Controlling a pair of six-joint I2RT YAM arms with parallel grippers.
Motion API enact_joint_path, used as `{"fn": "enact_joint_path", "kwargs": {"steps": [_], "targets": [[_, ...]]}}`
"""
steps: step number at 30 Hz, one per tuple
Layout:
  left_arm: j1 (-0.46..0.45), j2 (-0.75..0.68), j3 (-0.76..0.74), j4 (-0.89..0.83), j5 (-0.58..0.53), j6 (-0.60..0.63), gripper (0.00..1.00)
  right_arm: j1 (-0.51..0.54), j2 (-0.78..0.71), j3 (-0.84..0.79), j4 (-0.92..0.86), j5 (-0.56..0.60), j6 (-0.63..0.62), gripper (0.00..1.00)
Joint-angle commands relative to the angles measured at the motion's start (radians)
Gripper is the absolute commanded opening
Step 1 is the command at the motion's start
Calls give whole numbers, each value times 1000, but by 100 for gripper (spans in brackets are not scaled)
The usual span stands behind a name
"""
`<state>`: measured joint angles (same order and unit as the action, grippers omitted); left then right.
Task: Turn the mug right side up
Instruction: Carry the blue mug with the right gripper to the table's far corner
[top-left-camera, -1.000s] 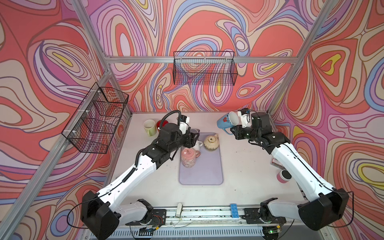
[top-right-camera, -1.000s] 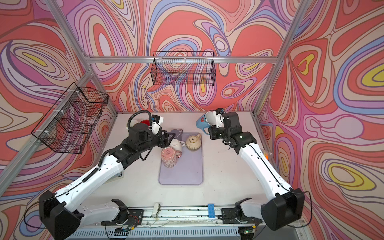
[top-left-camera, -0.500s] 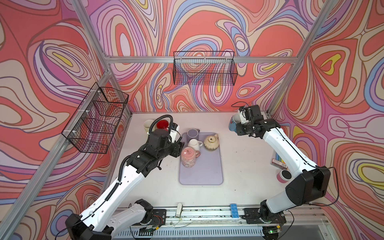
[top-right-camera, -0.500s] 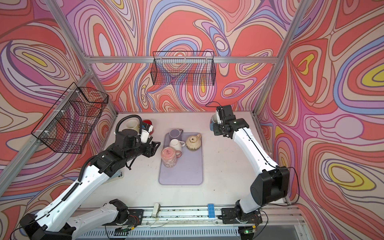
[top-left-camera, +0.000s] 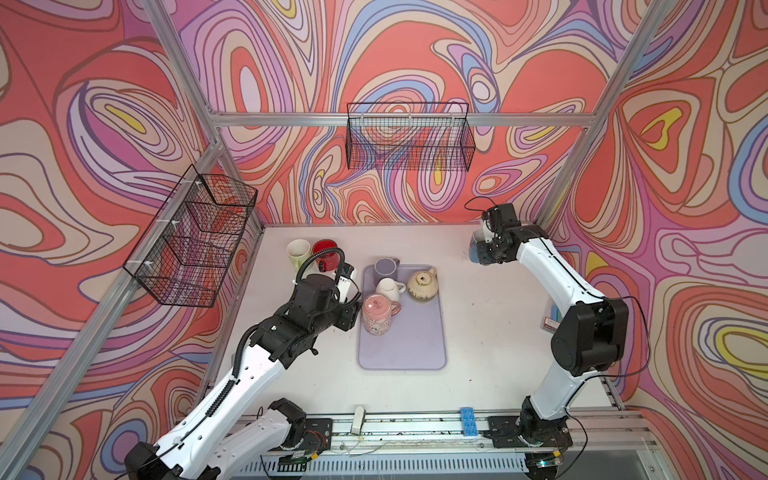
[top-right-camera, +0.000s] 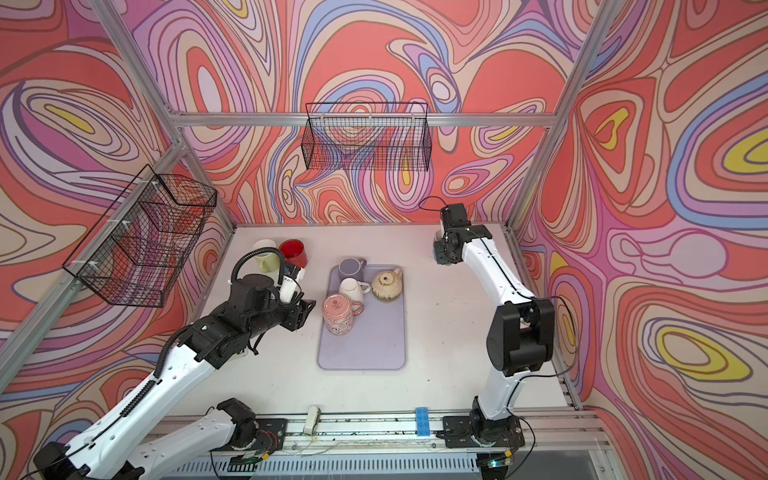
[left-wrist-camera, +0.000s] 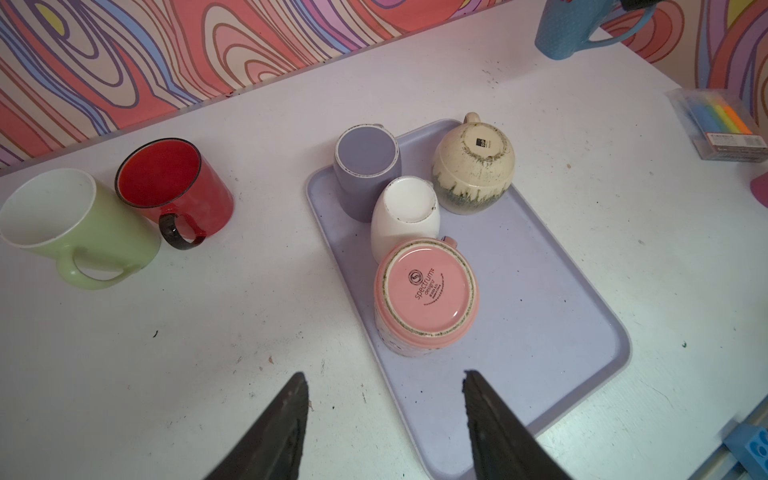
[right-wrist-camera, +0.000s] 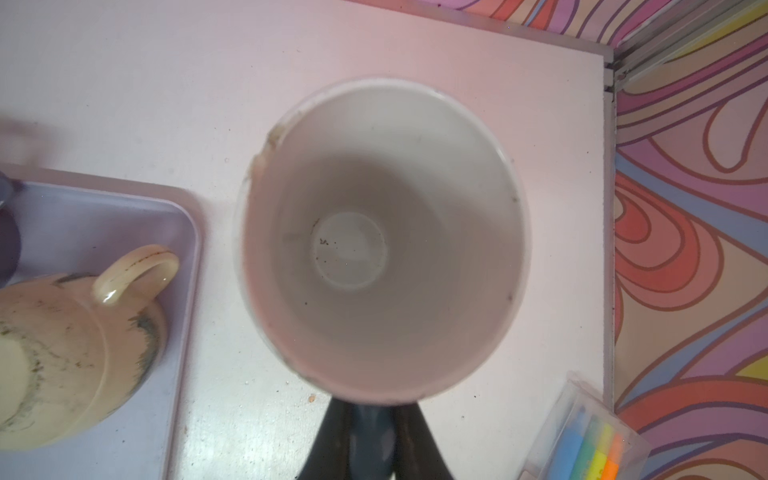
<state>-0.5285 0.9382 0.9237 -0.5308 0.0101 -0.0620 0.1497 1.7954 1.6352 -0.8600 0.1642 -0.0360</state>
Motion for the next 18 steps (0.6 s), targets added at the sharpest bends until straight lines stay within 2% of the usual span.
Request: {"fn": "enact_joint_path", "kwargs": {"steps": [1, 18], "targets": [[4, -6, -9, 5, -2, 23, 61, -12, 36, 53, 93, 13, -9, 0], [4, -10, -14, 7, -28, 23, 60, -32, 200, 113, 130, 34, -28, 0]]}}
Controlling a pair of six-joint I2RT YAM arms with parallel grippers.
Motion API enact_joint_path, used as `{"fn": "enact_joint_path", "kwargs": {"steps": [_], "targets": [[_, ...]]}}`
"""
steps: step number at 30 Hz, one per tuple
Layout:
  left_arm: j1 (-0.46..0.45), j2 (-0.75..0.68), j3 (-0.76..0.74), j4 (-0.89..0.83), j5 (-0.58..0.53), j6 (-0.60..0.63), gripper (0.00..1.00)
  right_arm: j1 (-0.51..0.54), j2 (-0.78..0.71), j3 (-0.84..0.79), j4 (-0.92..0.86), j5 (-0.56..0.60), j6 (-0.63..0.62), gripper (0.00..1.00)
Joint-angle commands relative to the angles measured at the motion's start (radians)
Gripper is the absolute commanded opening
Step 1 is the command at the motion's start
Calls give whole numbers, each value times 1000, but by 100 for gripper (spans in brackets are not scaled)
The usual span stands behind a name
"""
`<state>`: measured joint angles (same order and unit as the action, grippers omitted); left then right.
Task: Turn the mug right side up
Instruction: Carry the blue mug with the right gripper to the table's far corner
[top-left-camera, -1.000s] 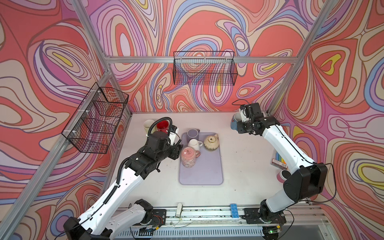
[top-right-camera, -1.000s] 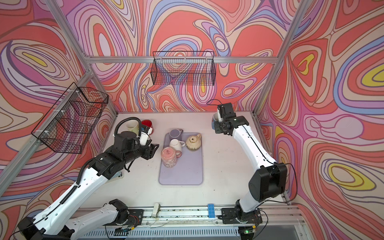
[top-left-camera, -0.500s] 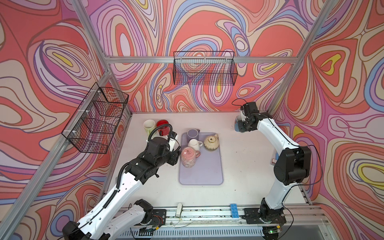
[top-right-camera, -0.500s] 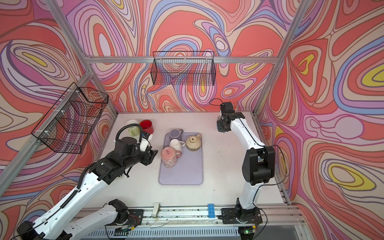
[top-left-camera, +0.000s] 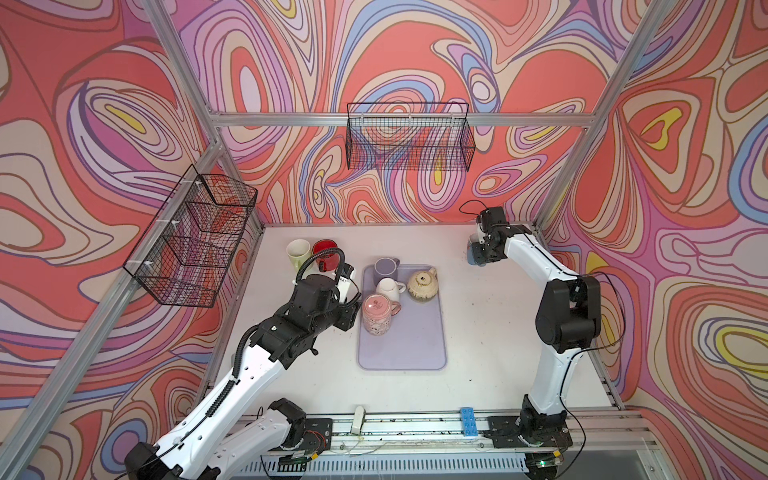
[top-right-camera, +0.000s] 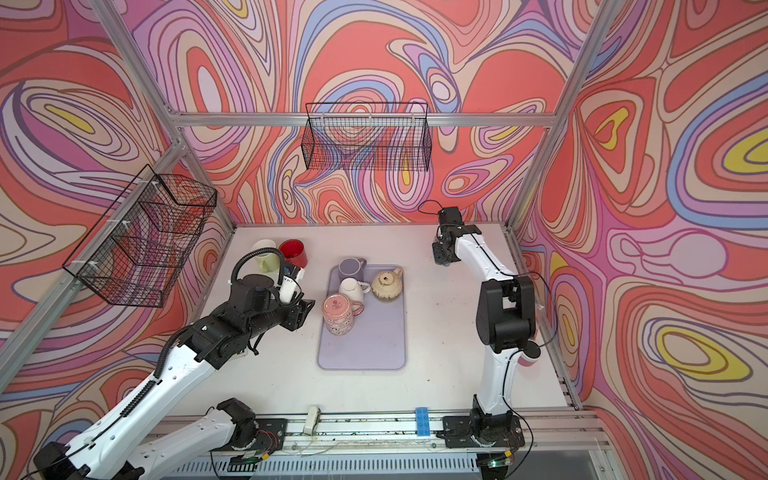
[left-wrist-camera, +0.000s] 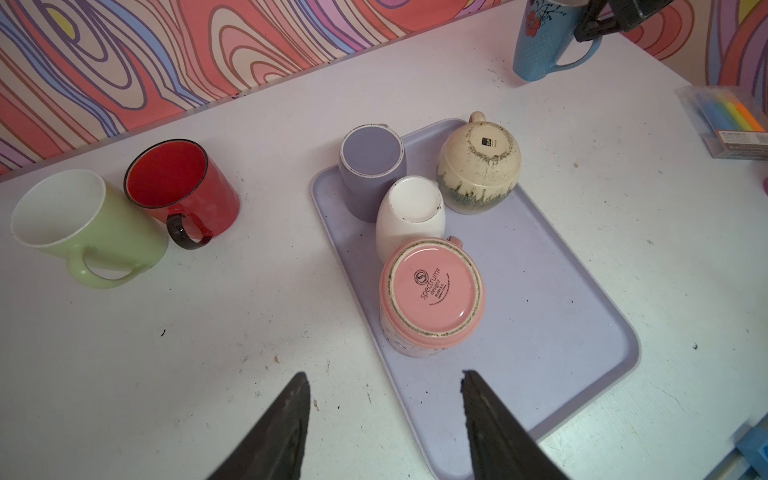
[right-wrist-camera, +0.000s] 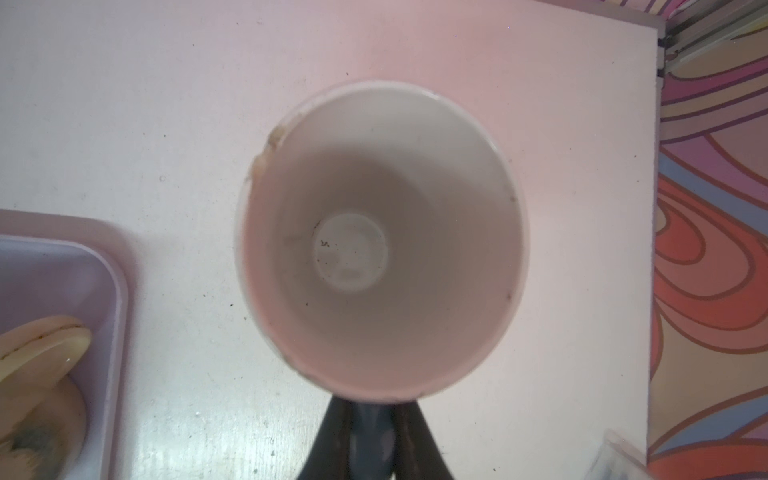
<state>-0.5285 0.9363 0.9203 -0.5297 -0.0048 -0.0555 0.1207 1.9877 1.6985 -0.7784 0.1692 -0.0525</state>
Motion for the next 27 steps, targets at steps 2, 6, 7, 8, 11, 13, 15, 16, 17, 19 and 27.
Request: {"fn": "enact_joint_path", "kwargs": {"steps": [2, 6, 7, 8, 11, 13, 15, 16, 17, 19, 27], "targets": [[4, -7, -11, 7, -16, 17, 60, -3, 19, 58, 43, 31, -12, 0], [5, -4, -11, 7, -20, 17, 60, -4, 34, 62, 45, 33, -15, 0], [5, -4, -9, 7, -19, 18, 60, -3, 36, 62, 44, 36, -15, 0], [5, -2, -11, 7, -19, 18, 60, -3, 39, 61, 46, 34, -15, 0], [5, -2, -9, 7, -20, 18, 60, -4, 47, 61, 47, 35, -15, 0], [5, -2, -11, 8, -21, 18, 60, -3, 49, 62, 46, 35, -17, 0], [5, -3, -10, 7, -21, 17, 60, -4, 52, 58, 50, 33, -15, 0], [5, -2, -10, 7, -21, 18, 60, -3, 51, 56, 52, 30, -15, 0], [5, -3, -10, 7, -21, 20, 60, -3, 52, 54, 56, 28, -13, 0], [5, -2, -9, 5, -21, 19, 60, -4, 54, 45, 63, 21, -12, 0], [6, 1, -9, 5, -21, 21, 60, -3, 62, 29, 88, 20, -10, 0]]}}
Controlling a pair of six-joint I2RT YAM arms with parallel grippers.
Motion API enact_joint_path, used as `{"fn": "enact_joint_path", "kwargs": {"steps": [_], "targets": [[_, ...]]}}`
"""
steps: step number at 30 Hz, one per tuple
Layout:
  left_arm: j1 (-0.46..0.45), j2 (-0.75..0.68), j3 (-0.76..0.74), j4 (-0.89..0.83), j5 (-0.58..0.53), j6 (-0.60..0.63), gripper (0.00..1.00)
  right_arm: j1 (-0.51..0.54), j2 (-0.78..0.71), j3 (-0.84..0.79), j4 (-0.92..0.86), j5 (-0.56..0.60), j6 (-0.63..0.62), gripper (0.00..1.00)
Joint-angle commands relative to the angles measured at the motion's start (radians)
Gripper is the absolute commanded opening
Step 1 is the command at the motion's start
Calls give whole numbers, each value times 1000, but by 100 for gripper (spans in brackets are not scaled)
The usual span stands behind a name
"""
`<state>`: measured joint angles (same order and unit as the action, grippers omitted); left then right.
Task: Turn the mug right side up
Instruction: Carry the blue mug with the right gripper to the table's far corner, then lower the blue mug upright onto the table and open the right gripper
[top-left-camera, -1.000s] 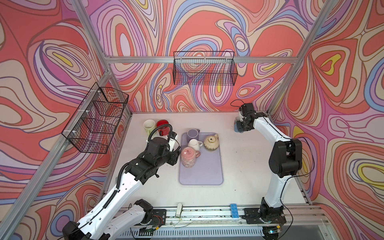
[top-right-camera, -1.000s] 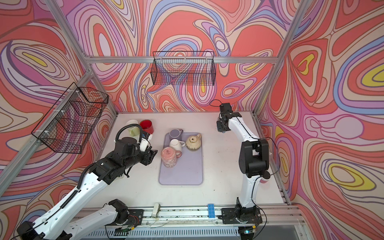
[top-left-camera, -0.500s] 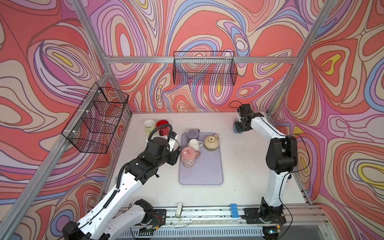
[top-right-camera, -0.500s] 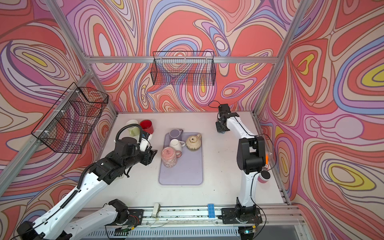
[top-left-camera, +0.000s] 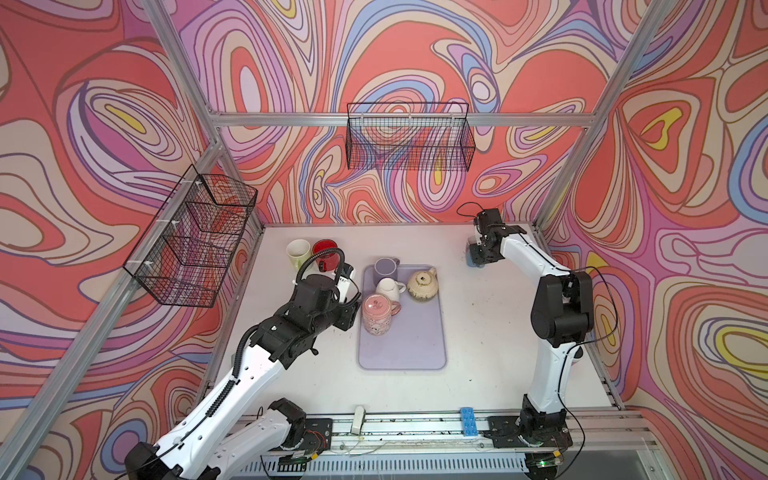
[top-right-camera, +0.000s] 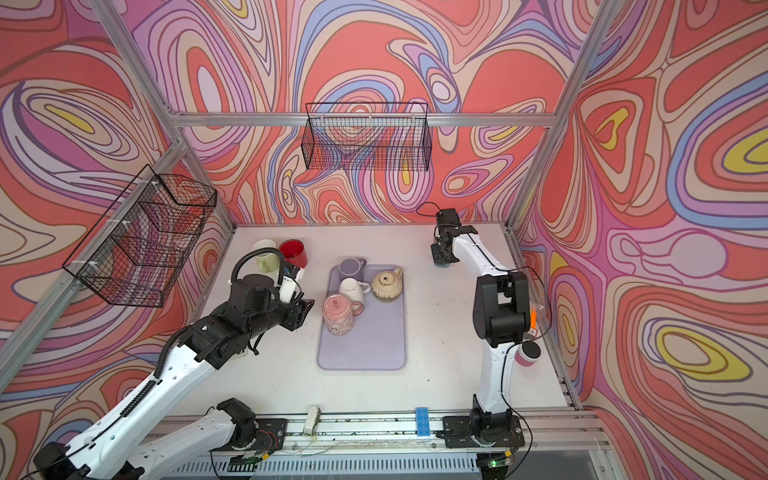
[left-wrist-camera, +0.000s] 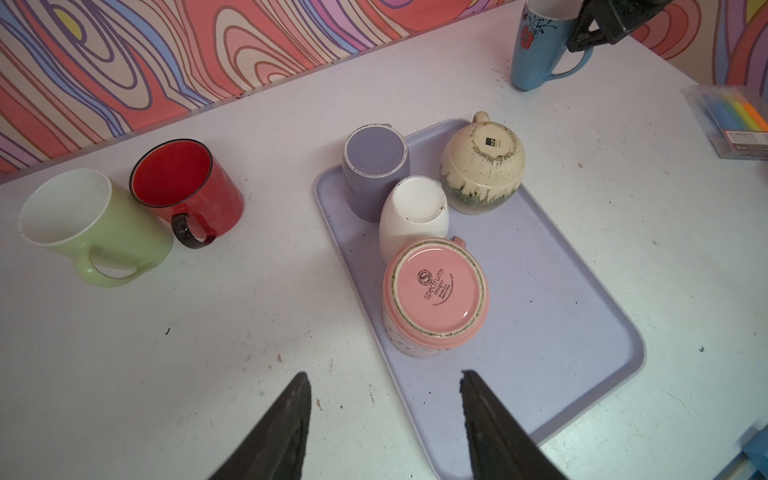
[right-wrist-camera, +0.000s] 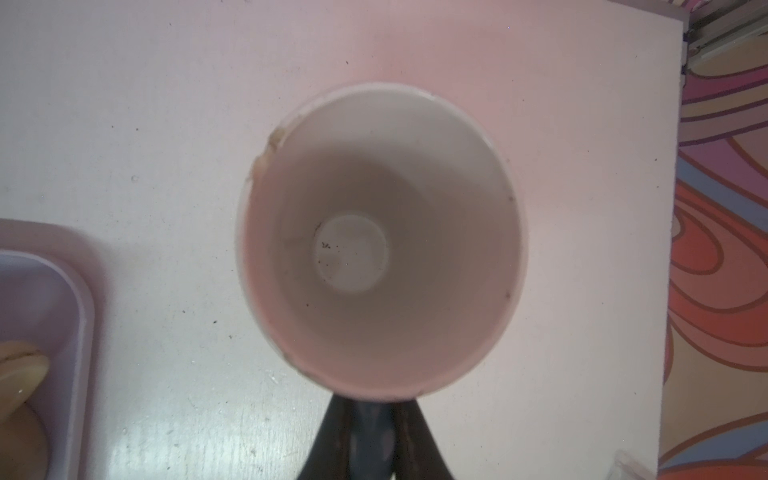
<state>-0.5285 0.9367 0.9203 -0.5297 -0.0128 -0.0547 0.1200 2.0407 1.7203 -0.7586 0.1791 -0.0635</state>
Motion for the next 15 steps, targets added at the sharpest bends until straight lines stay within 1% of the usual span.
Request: {"fn": "enact_joint_path", "kwargs": {"steps": [1, 15], "targets": [[7, 1, -9, 5, -13, 20, 60, -2, 9, 3, 73, 11, -1, 0], [7, 3, -9, 6, -12, 21, 59, -3, 9, -45, 117, 6, 0, 0]]}}
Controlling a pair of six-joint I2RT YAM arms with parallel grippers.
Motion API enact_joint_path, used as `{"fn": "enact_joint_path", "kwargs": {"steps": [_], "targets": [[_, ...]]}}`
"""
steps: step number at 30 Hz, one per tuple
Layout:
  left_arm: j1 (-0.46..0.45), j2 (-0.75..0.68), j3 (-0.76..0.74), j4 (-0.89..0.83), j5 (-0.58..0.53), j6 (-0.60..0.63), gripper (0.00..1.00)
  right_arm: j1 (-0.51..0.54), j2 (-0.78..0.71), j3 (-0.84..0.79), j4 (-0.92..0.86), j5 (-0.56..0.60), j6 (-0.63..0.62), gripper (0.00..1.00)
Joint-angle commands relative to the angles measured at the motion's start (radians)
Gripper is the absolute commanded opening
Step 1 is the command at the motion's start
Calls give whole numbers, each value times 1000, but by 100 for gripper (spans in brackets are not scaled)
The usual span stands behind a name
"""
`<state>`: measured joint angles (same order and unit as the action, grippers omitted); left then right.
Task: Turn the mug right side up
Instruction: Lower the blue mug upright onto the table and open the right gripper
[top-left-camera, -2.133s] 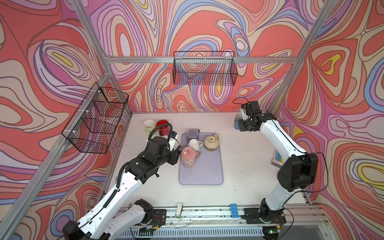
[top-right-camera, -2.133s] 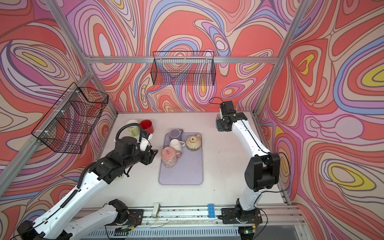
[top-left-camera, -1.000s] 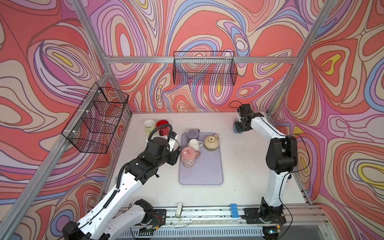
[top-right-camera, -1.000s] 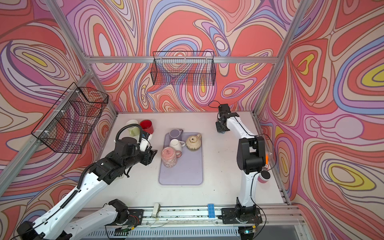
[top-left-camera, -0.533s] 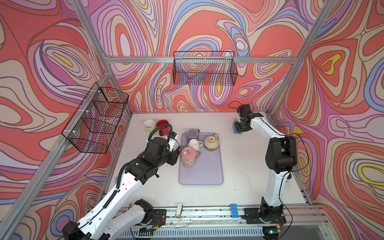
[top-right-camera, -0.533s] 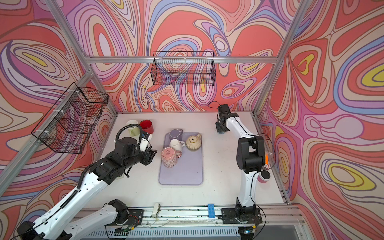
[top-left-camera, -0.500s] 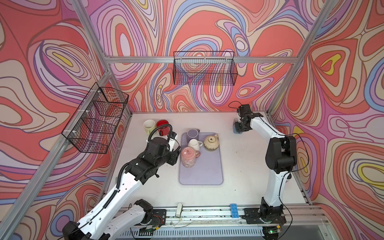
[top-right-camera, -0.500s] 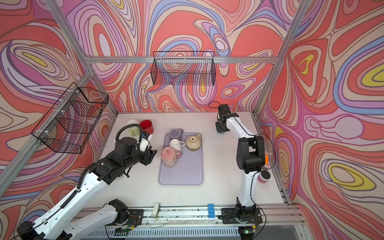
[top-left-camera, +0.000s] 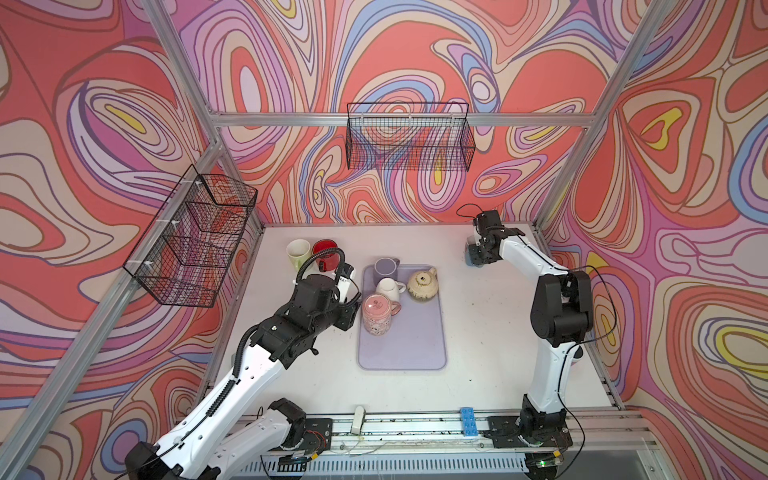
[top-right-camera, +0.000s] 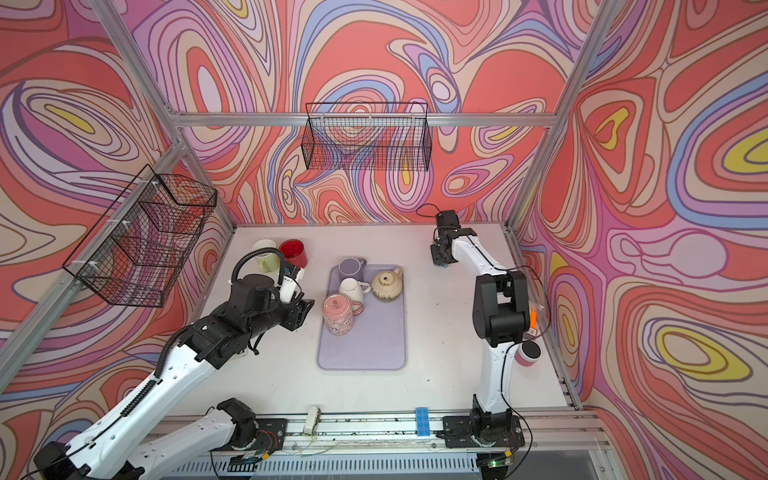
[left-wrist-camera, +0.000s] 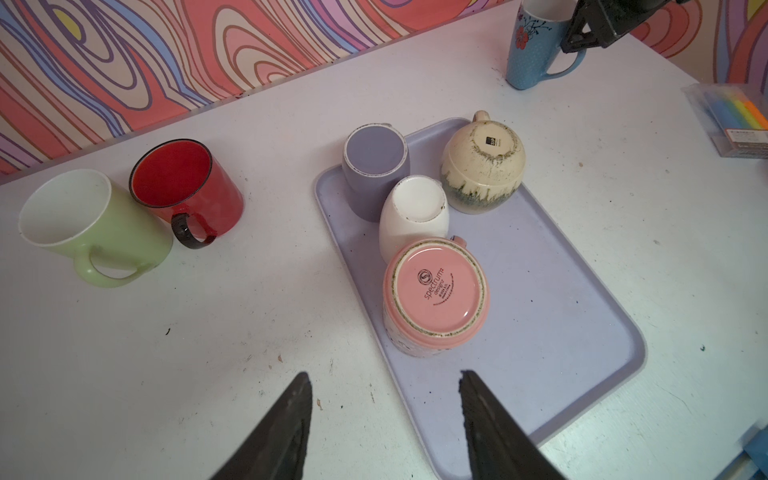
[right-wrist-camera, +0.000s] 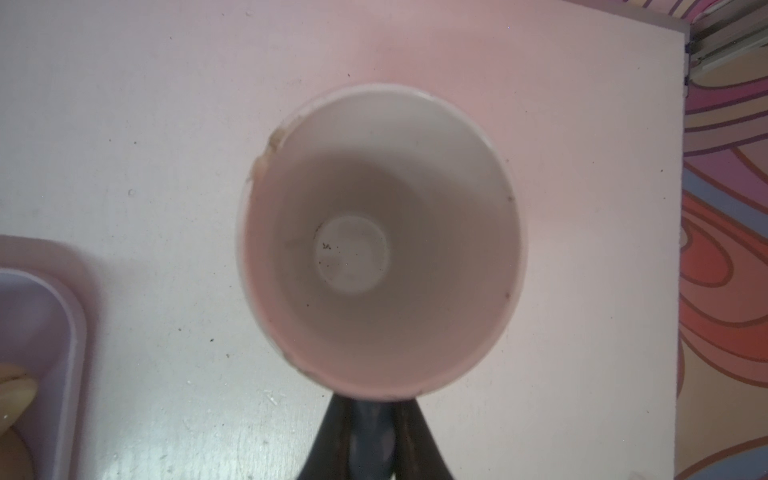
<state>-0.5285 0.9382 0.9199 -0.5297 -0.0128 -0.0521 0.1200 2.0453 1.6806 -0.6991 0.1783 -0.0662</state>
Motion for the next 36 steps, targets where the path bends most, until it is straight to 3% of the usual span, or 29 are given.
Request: {"fn": "enact_joint_path", "kwargs": {"steps": [1, 14, 36], "targets": [[7, 1, -9, 5, -11, 19, 59, -3, 4, -6, 58, 6, 3, 0], [7, -4, -9, 5, -9, 20, 59, -3, -8, -25, 60, 4, 8, 0], [6, -18, -10, 4, -1, 16, 59, -3, -34, -40, 55, 2, 21, 17]]}}
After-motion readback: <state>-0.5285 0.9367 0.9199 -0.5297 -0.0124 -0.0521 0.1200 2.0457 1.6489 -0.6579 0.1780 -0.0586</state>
